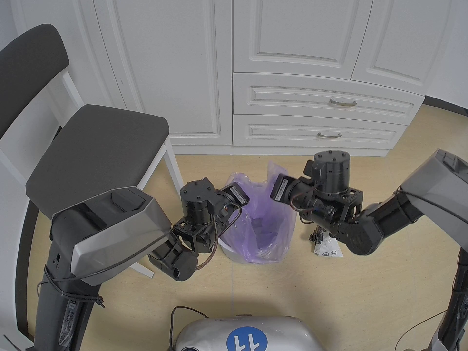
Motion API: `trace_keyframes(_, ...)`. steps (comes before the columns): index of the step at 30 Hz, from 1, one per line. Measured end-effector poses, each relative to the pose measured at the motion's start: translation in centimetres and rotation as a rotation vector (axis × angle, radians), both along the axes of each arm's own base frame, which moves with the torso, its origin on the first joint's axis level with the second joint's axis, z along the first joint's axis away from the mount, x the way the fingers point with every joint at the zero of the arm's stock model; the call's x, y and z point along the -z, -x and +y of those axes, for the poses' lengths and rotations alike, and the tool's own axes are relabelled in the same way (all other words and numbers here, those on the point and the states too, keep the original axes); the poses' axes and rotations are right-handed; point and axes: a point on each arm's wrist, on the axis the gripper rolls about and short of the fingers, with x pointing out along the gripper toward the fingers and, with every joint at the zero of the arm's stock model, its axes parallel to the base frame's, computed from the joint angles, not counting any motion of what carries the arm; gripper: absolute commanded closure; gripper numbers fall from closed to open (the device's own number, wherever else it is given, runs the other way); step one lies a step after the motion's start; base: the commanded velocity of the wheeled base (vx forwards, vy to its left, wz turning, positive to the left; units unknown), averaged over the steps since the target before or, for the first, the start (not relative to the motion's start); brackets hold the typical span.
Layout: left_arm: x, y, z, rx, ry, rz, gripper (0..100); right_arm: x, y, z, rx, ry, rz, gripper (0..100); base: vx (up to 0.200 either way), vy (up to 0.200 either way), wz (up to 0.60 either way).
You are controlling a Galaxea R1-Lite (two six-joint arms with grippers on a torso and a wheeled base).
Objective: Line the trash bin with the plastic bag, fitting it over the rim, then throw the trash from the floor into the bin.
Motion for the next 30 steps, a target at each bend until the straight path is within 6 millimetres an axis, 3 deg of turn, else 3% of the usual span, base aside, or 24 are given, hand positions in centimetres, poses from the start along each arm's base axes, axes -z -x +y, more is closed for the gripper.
trace_keyframes(4,-0.5,-0.4,0.1,-0.008,0.041,0.071,100,-2.0,-0.6,0.5,0.042,-0.074,0.037,100,0.0,0.0,0.0)
trace_keyframes(9,-0.8,-1.5,0.5,-0.037,0.071,0.19,100,-2.9,-2.0,0.6,0.081,-0.114,0.08,100,0.0,0.0,0.0)
trace_keyframes(13,-0.8,-2.4,0.8,-0.064,0.068,0.27,100,-2.0,-3.8,0.5,0.118,-0.12,0.135,100,0.0,0.0,0.0)
trace_keyframes(21,-0.7,-4.4,1.1,-0.127,0.087,0.328,100,1.6,-7.1,0.1,0.181,-0.159,0.217,100,0.0,0.0,0.0)
trace_keyframes(26,0.0,-4.8,1.0,-0.134,0.083,0.337,100,2.3,-7.0,0.9,0.173,-0.19,0.229,100,0.0,0.0,0.0)
trace_keyframes(30,0.4,-4.8,0.7,-0.131,0.078,0.344,100,2.6,-5.4,3.3,0.112,-0.221,0.206,100,0.0,0.0,0.0)
